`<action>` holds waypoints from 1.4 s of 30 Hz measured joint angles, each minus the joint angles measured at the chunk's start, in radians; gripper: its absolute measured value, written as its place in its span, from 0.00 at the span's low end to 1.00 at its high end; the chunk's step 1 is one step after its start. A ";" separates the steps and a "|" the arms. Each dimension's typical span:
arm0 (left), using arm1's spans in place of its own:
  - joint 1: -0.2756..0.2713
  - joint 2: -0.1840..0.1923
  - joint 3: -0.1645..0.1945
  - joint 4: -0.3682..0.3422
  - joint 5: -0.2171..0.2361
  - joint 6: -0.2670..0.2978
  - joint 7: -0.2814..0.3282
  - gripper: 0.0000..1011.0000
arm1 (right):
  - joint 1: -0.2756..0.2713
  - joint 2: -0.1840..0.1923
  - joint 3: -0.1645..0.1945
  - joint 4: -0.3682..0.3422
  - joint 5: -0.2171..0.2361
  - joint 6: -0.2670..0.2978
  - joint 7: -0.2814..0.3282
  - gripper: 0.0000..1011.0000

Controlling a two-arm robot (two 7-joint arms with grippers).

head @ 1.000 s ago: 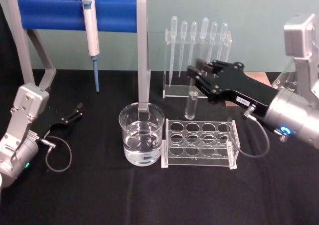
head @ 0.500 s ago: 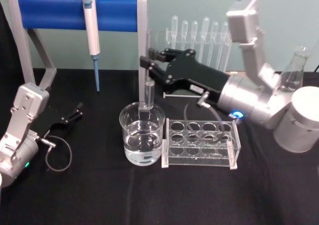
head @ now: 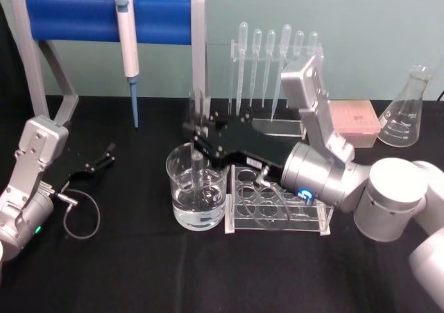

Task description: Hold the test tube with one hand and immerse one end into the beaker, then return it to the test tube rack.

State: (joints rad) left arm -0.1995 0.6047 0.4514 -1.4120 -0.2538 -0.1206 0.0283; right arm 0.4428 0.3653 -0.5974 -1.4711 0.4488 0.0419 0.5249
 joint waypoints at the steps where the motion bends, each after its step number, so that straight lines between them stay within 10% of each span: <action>1: 0.000 0.000 0.000 0.000 0.000 0.000 0.000 0.99 | 0.000 0.000 0.000 0.000 0.000 0.000 0.000 0.22; 42: 0.000 0.000 0.000 0.000 0.000 0.000 0.000 0.99 | -0.045 -0.021 0.004 0.055 -0.033 -0.039 0.010 0.22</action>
State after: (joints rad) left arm -0.1996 0.6047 0.4514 -1.4120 -0.2539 -0.1206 0.0283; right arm 0.3983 0.3446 -0.5937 -1.4166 0.4162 0.0027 0.5345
